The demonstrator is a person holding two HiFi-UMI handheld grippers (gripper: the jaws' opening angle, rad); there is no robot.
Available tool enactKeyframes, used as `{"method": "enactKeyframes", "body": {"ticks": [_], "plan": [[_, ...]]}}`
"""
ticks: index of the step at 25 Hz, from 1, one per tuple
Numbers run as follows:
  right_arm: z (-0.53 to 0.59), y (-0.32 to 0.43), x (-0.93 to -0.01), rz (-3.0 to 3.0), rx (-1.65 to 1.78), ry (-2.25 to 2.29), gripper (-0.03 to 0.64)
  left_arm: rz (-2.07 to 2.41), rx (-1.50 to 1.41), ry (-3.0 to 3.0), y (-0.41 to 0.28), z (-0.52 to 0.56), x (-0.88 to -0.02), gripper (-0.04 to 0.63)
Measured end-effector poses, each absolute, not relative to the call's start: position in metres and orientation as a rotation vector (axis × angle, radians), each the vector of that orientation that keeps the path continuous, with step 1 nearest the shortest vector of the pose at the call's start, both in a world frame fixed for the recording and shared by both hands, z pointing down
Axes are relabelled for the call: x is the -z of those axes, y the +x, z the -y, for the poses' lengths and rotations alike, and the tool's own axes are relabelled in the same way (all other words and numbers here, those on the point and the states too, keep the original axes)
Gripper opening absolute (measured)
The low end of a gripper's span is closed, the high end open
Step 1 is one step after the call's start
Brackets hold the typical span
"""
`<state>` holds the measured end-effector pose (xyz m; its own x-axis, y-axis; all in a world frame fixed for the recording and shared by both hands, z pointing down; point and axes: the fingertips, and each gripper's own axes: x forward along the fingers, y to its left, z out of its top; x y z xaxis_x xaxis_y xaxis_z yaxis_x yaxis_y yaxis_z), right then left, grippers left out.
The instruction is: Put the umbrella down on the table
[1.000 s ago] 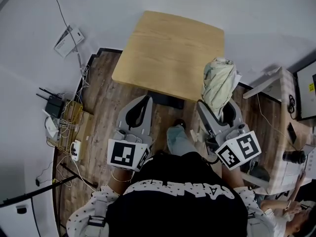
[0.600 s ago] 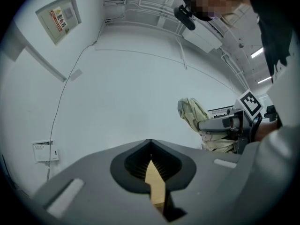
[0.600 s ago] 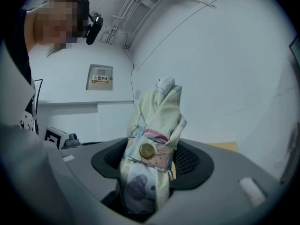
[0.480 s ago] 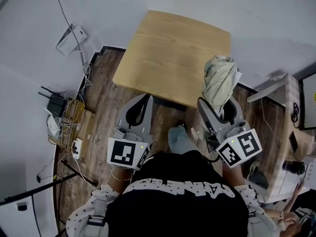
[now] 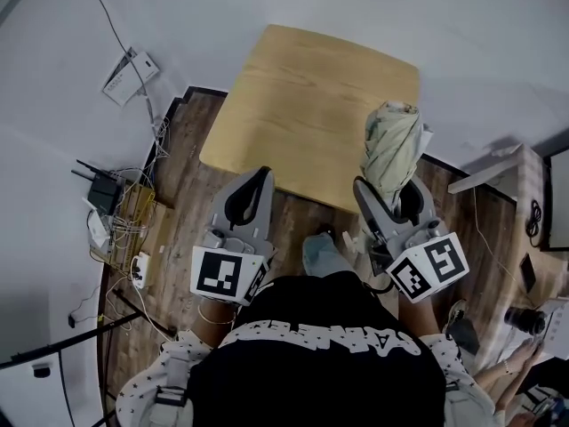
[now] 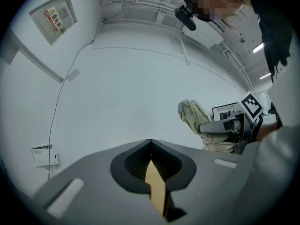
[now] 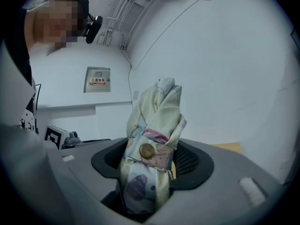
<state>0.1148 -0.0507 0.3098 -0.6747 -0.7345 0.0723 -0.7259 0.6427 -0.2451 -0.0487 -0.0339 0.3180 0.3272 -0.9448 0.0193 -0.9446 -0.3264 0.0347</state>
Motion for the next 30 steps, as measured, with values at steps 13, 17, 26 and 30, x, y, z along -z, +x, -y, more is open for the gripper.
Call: {"method": "enactKeyframes", "body": {"ticks": [13, 17, 26, 30], "plan": [[0.106, 0.143, -0.311, -2.802, 0.431, -1.155, 0.285, 1.889, -0.049, 2.492, -0.020, 0.079, -0.308, 0.002], [0.127, 0.151, -0.324, -2.789, 0.469, -1.091, 0.285, 1.948, -0.106, 2.462, -0.012, 0.094, -0.313, 0.002], [0.153, 0.144, -0.322, -2.808, 0.489, -1.009, 0.285, 2.034, -0.133, 2.397, -0.021, 0.112, -0.305, 0.002], [0.163, 0.139, -0.324, -2.816, 0.509, -0.992, 0.285, 2.059, -0.132, 2.364, -0.028, 0.118, -0.305, 0.002]]}}
